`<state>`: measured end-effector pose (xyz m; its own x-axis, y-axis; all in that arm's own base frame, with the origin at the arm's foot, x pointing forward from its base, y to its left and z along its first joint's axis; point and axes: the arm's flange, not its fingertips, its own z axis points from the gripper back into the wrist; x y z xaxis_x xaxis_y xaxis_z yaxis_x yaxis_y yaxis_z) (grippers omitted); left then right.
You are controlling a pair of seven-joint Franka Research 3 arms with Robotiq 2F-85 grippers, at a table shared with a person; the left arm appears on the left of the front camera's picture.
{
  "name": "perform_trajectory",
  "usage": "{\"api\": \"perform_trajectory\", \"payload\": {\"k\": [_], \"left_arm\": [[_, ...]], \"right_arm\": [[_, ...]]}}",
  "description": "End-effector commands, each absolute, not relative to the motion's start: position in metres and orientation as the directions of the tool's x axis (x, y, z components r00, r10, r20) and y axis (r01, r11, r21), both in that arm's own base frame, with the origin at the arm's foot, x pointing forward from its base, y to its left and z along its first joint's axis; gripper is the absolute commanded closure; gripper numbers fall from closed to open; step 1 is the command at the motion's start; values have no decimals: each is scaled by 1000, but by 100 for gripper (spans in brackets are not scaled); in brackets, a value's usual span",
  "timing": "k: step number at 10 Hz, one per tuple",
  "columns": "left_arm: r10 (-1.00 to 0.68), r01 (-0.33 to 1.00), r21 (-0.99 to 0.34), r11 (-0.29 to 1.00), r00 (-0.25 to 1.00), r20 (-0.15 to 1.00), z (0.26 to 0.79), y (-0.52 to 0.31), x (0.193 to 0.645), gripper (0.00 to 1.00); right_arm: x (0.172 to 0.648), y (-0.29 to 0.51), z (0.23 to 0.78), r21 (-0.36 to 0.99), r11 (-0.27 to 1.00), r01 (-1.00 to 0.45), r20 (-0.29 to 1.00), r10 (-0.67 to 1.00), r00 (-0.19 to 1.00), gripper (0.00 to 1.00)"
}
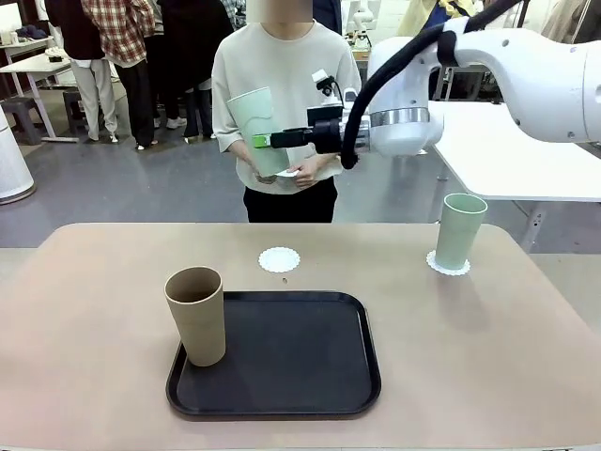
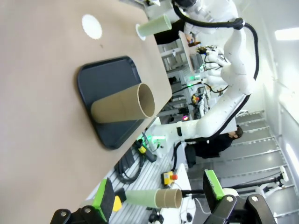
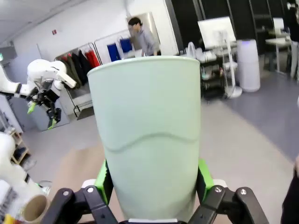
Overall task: Place coasters on the table and set cups on them.
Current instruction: Take one Reusable plastic cup from the Flat Tray and place it on a coaster set by the human.
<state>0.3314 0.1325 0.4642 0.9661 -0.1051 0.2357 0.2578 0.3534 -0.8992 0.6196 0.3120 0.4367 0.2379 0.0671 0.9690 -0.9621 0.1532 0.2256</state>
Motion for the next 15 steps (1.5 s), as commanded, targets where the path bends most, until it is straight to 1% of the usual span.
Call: {"api": "perform_trajectory", "payload": {"k": [1, 2, 3, 4, 5, 7, 8, 11, 15], "left_arm": [[-103, 265, -901, 342, 964, 244, 466, 134, 330, 0], [-103, 265, -901, 342, 964, 244, 466, 134, 330, 0], [-103, 265, -901, 342, 964, 244, 466, 134, 330, 0], [-103, 265, -901, 342, 964, 244, 466, 134, 330, 0], [-103, 265, -901, 342, 964, 244, 466, 134, 330, 0], [-103, 265, -901, 342, 964, 244, 466, 134, 330, 0], [-103, 265, -901, 342, 964, 244, 466, 134, 330, 0], [-103, 265, -901, 342, 964, 244, 466, 134, 330, 0], [-103, 265, -901, 342, 964, 244, 466, 134, 330, 0]], "right_arm": [[572, 309, 421, 239, 212, -948, 953, 137, 271, 15], [620, 312, 437, 226, 153, -962, 969, 67, 238, 15], [620, 312, 437, 226, 153, -962, 969, 67, 238, 15], [606, 307, 429, 204, 168, -964, 975, 58, 217, 15], [613, 307, 414, 199, 117, -973, 980, -4, 200, 15], [624, 312, 387, 186, 103, -977, 982, -49, 182, 15], [627, 314, 378, 161, 90, -983, 986, -48, 157, 15], [632, 310, 356, 139, 101, -985, 990, -27, 137, 15], [637, 309, 324, 189, 73, -979, 982, 15, 190, 15]]}}
